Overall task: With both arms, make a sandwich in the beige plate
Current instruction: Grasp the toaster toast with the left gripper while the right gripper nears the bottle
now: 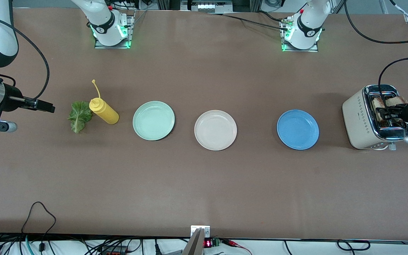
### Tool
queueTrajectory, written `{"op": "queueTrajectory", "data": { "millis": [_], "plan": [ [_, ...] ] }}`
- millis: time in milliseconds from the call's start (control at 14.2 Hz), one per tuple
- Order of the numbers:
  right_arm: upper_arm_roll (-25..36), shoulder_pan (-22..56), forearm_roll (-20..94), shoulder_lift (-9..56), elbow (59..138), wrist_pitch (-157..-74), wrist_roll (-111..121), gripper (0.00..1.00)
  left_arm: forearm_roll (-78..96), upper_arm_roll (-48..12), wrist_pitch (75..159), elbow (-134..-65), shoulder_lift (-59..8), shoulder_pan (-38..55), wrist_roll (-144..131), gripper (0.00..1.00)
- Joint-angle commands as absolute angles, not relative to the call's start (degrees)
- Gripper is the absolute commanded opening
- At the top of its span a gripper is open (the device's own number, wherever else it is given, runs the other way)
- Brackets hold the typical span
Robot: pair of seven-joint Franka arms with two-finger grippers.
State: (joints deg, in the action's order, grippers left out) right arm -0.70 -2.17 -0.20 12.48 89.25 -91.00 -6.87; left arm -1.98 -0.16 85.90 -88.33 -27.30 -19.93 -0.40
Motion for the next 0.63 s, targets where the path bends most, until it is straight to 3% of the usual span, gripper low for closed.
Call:
{"op": "queueTrajectory", "data": {
  "millis": [0, 281, 562],
  "plan": [
    [-1.05, -2.81, 0.61, 12.39, 88.95, -88.25, -6.24, 1.00, -2.64, -0.79, 83.50, -85.88, -26.20, -20.30, 0.17, 0.05],
    [-1.05, -2.46, 0.70, 11.43, 91.83, -86.66, -4.48, 1.00, -2.29, -2.54, 73.77, -78.43, -24.17, -19.51, 0.18, 0.01],
    [-1.05, -2.46, 0.70, 9.06, 96.22, -88.15, -3.35, 1.00, -2.29, -12.26, 61.82, -68.84, -23.82, -19.16, -0.87, 0.01]
  ]
}}
